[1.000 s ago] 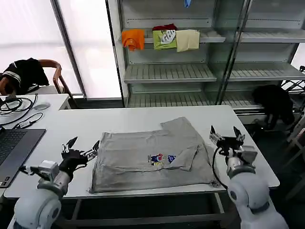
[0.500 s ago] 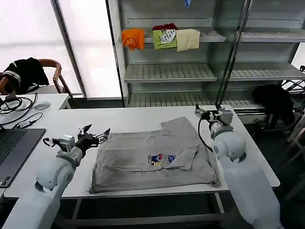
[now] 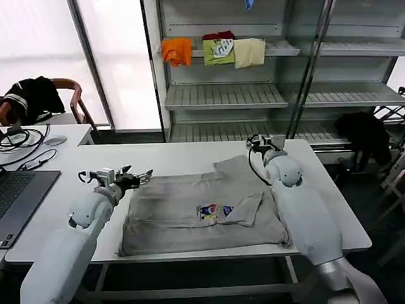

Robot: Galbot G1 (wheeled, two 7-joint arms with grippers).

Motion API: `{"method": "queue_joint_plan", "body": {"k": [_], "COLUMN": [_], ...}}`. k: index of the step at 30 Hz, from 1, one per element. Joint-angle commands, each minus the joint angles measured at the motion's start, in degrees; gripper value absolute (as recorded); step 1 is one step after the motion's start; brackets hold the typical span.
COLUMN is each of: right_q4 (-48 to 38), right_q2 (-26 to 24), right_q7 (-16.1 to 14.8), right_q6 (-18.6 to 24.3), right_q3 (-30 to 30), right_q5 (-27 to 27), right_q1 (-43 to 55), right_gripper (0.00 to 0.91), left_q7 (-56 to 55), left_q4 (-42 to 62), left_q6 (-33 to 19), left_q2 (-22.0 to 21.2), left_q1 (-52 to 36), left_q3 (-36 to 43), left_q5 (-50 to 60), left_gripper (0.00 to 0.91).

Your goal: Fold and organize the clothes.

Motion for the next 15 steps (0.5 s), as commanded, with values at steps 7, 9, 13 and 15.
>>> {"method": "queue_joint_plan", "body": {"k": [7,9,13,15], "right_q4": [-13.1,-14.1,-15.3,-15.6], "right_q2": [5.2,5.7,6.5,6.6], "right_q7": [-2.7,-2.8,-3.1,-3.3], "right_q6": [0.8,1.0,1.3,1.4], "right_q3": [0.3,0.5,0.5,0.4], "right_q5": [-5.4,-5.7,-6.3,-6.5], "right_q1": [3.2,3.4,3.6,3.6], "right_gripper": [0.907,0.907,0.907,0.907], "left_q7": [0.9,0.9,0.9,0.9], "left_q4": [7.7,8.1,8.4,8.1], "left_q6": [-0.4,-0.4,-0.4,-0.3], "left_q2": [-1.7,-1.8,-1.9,-2.0], "left_q1": [-2.7,-2.7,-2.4,-2.2], "left_q3": [2.0,1.8,1.4,1.3], "left_q5": [2.1,2.2,2.1,2.1], "left_gripper": [0.907,0.907,0.907,0.907]}}
